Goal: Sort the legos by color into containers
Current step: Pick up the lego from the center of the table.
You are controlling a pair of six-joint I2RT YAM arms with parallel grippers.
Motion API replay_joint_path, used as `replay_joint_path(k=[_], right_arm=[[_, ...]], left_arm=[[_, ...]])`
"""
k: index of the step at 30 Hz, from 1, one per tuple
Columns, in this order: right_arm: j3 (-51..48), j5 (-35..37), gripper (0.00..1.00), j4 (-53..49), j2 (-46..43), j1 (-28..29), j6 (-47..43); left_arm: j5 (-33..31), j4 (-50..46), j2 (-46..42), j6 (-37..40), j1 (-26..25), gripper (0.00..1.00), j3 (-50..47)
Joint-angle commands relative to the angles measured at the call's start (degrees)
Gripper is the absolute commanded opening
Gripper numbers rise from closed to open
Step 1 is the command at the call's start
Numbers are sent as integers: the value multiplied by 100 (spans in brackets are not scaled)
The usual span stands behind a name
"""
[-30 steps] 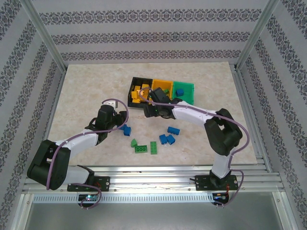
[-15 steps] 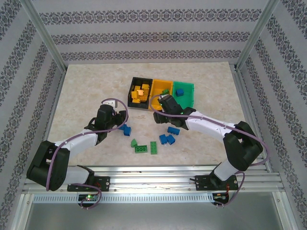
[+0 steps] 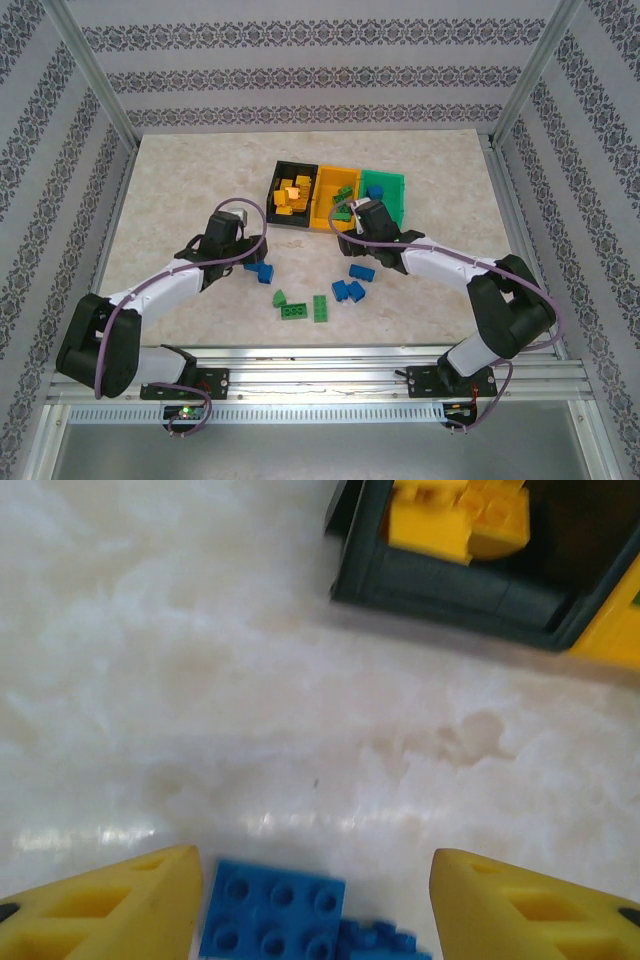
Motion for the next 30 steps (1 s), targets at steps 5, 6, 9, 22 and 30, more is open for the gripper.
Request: replay_joint_path(k=[5, 6, 9, 22, 30], right_arm=[[-291, -128, 63, 592, -160, 144, -121], [-330, -90, 63, 622, -176, 154, -122], [-382, -55, 64, 667, -212, 155, -122], [-533, -78, 64, 747, -401, 152, -60], [-562, -38, 64, 781, -422, 154, -69]], left_arm=[[136, -1797, 11, -502, 98, 64, 474], [150, -1819, 91, -524, 91, 64, 525], [172, -1870, 463, -576, 93, 67, 746], [-34, -3388, 2559, 84, 80, 69, 2202], [217, -3069, 2724, 38, -15, 54, 2224]])
